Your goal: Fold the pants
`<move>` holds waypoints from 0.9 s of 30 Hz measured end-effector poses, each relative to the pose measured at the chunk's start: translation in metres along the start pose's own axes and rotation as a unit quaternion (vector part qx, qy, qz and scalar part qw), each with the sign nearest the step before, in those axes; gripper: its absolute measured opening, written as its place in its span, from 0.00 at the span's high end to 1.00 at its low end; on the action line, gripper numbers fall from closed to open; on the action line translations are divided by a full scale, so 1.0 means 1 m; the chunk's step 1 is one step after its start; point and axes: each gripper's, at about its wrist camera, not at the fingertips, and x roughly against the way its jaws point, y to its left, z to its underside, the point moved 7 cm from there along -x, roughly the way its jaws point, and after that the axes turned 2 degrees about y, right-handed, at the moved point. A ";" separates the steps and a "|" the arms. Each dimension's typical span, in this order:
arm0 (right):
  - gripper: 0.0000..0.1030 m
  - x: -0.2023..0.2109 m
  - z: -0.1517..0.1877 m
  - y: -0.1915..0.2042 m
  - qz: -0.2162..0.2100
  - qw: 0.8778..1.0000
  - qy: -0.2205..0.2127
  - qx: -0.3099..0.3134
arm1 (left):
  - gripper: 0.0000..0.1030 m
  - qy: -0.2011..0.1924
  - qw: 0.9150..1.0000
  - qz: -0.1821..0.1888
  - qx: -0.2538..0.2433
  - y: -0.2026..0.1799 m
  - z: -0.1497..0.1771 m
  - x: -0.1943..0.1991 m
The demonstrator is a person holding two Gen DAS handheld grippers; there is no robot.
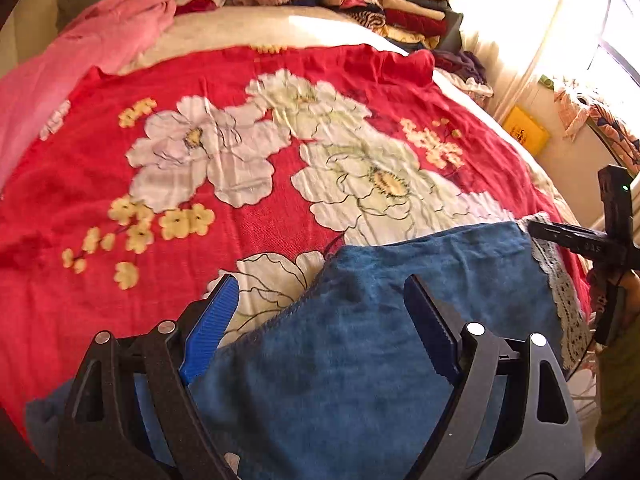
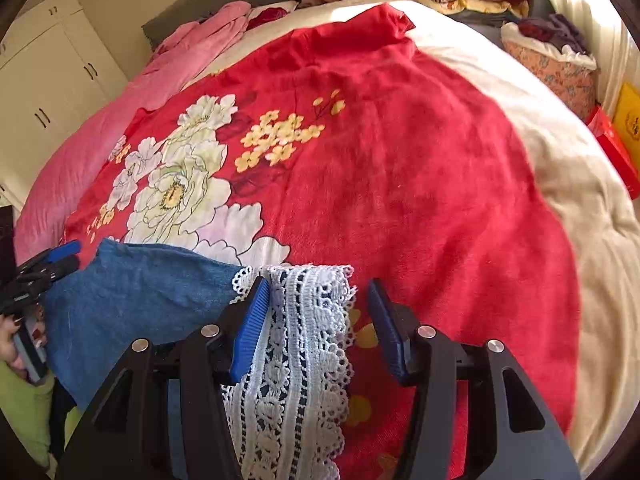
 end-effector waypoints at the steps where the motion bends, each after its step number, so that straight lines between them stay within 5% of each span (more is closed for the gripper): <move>1: 0.64 -0.001 0.001 0.002 -0.007 1.000 0.000 0.003 | 0.25 0.008 1.000 0.001 0.004 0.002 0.001 -0.009; 3: 0.75 0.002 0.002 0.007 -0.021 1.000 -0.005 0.008 | 0.36 0.033 0.999 0.010 0.018 0.004 0.007 -0.027; 5: 0.83 0.013 -0.001 0.015 -0.033 0.999 -0.024 0.021 | 0.82 0.033 0.999 0.029 0.019 -0.001 0.010 -0.030; 6: 0.84 0.022 -0.004 0.019 -0.030 0.998 -0.038 0.031 | 0.94 0.035 0.998 0.043 0.018 -0.007 0.009 -0.028; 11: 0.84 0.038 -0.030 0.021 0.013 0.995 -0.069 0.066 | 0.95 0.013 1.000 0.008 -0.019 -0.022 -0.006 -0.020; 19: 0.81 -0.015 -0.021 0.000 0.042 0.997 -0.023 0.053 | 0.93 0.020 1.000 -0.005 -0.005 -0.008 -0.001 -0.044; 22: 0.56 0.002 -0.022 -0.007 0.055 0.997 -0.034 0.031 | 0.82 0.014 1.000 -0.005 0.001 -0.004 -0.001 -0.036; 23: 0.54 0.016 -0.022 -0.010 0.055 0.997 -0.045 0.022 | 0.72 0.009 1.000 -0.009 0.008 0.000 -0.001 -0.029; 27: 0.51 0.076 -0.013 -0.007 0.058 0.993 -0.099 0.017 | 0.66 -0.016 0.999 -0.030 0.021 0.012 0.005 0.006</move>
